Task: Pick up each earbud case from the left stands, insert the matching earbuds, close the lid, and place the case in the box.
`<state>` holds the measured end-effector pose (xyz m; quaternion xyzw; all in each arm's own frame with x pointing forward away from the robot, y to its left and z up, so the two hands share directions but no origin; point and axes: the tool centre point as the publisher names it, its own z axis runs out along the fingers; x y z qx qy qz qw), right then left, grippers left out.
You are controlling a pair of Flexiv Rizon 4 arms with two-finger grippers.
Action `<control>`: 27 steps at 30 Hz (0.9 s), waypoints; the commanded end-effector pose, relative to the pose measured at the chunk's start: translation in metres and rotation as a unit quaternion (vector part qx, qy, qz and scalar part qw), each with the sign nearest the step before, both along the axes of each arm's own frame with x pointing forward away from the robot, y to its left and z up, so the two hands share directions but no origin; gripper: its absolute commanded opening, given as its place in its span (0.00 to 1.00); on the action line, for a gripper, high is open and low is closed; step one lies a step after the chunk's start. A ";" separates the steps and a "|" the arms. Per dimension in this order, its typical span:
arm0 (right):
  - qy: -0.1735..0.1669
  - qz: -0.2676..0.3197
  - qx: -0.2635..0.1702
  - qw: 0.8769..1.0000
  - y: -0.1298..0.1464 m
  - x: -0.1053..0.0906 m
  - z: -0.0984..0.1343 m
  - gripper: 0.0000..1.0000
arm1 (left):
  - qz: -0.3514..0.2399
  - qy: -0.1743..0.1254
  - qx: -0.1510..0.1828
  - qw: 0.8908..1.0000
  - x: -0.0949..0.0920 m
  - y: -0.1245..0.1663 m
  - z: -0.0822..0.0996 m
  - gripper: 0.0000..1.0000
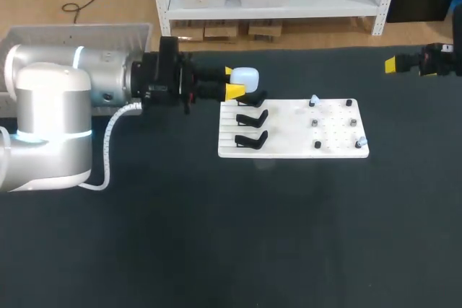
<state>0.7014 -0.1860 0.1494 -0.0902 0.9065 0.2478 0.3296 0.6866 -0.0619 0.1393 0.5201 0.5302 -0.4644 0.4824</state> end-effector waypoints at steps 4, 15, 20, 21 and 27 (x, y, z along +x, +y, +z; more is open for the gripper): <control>0.000 -0.001 -0.001 1.000 0.000 0.000 0.000 1.00 | 0.015 -0.002 -0.001 1.000 -0.003 0.000 0.000 0.00; -0.006 0.019 0.000 1.000 0.015 -0.010 0.007 1.00 | -0.025 -0.009 -0.029 0.999 -0.014 -0.005 0.001 0.00; -0.018 0.044 -0.003 0.999 0.035 -0.024 0.017 1.00 | -0.030 -0.005 -0.031 0.999 -0.012 -0.004 -0.003 0.00; -0.021 0.049 -0.005 0.999 0.040 -0.028 0.018 1.00 | -0.030 -0.005 -0.032 0.999 -0.012 -0.004 -0.004 0.00; -0.022 0.078 -0.016 0.997 0.069 -0.043 0.023 1.00 | -0.032 -0.006 -0.036 0.999 -0.008 -0.006 -0.005 0.00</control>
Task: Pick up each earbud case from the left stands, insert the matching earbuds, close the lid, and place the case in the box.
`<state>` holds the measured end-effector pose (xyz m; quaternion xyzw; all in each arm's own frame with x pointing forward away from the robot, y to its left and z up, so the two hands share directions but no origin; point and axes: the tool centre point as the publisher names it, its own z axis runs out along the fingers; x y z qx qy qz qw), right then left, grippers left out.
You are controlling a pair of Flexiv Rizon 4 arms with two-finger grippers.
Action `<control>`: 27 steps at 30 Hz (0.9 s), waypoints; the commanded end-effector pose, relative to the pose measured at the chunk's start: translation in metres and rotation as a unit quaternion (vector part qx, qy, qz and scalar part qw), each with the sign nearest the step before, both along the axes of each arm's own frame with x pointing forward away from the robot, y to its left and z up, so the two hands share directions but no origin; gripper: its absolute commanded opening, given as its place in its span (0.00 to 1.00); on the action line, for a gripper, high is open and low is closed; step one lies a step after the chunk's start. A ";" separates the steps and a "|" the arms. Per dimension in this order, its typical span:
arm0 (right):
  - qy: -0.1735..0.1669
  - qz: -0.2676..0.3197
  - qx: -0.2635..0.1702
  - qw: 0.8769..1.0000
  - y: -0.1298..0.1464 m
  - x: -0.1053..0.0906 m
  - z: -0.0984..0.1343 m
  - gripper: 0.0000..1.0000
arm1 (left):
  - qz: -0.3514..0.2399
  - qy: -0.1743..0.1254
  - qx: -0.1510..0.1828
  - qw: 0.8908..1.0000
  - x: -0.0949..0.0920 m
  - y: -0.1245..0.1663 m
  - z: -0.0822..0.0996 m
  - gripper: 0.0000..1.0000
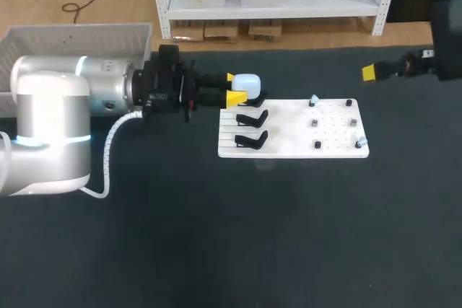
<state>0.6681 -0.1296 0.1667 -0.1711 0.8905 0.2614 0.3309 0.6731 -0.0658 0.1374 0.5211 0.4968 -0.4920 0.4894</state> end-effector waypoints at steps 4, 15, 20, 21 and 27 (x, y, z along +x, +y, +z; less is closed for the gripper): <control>0.011 0.019 -0.024 0.999 0.033 -0.019 0.007 1.00 | -0.005 0.000 -0.004 1.000 0.007 -0.002 -0.005 0.00; 0.024 0.059 -0.048 0.997 0.082 -0.037 0.006 1.00 | -0.020 0.003 -0.007 1.000 0.010 -0.005 -0.007 0.00; 0.026 0.069 -0.057 0.996 0.097 -0.040 0.004 1.00 | -0.025 0.003 -0.007 1.000 0.011 -0.006 -0.008 0.00; 0.026 0.070 -0.059 0.995 0.101 -0.040 0.004 1.00 | -0.028 0.003 -0.007 1.000 0.011 -0.006 -0.008 0.00; 0.031 0.085 -0.066 0.994 0.122 -0.043 0.001 1.00 | -0.038 0.002 -0.011 0.999 0.009 -0.007 -0.009 0.00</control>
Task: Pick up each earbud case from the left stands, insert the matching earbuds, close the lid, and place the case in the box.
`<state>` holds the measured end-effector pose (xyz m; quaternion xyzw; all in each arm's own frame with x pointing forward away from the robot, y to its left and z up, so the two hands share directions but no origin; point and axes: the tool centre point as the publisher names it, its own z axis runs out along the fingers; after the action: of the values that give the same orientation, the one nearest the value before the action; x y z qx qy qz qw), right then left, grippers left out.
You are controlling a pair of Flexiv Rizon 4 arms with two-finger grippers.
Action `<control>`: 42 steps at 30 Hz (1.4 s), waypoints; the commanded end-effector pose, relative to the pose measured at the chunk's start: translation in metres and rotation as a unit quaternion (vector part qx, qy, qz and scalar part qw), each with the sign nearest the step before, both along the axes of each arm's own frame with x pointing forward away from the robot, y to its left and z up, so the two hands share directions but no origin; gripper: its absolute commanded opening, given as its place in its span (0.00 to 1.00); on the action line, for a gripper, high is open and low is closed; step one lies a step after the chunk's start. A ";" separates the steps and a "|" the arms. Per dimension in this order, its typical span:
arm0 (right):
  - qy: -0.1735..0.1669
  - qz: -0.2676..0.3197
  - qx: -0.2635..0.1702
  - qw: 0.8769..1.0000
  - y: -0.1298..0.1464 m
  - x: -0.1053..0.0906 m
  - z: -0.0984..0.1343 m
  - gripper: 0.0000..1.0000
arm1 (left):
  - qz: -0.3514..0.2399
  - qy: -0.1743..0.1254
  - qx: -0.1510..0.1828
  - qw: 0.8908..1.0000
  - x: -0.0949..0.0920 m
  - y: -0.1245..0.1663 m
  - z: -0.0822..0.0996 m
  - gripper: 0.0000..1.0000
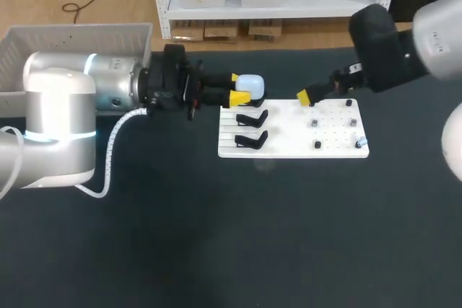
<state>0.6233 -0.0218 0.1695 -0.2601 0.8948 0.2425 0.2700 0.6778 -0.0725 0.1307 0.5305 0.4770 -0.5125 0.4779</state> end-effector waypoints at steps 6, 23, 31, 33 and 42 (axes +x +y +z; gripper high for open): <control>0.006 0.009 -0.012 1.000 0.033 0.002 -0.001 1.00 | -0.007 0.000 -0.001 1.000 0.005 0.000 -0.002 0.00; 0.038 0.011 -0.015 0.999 0.067 0.019 -0.016 1.00 | -0.007 0.000 -0.001 1.000 0.005 0.000 -0.002 0.00; 0.051 0.008 -0.019 0.998 0.073 0.031 -0.024 1.00 | -0.007 0.000 -0.001 1.000 0.005 0.000 -0.002 0.00; 0.054 0.004 -0.019 0.998 0.073 0.034 -0.026 1.00 | -0.007 0.000 -0.001 1.000 0.005 0.000 -0.002 0.00; 0.063 -0.003 -0.021 0.998 0.075 0.044 -0.033 1.00 | -0.007 0.000 -0.001 1.000 0.005 0.000 -0.002 0.00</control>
<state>0.6637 0.0512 0.1381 -0.2470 0.9150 0.2392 0.2109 0.6815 -0.0730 0.1289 0.5327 0.4731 -0.5161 0.4754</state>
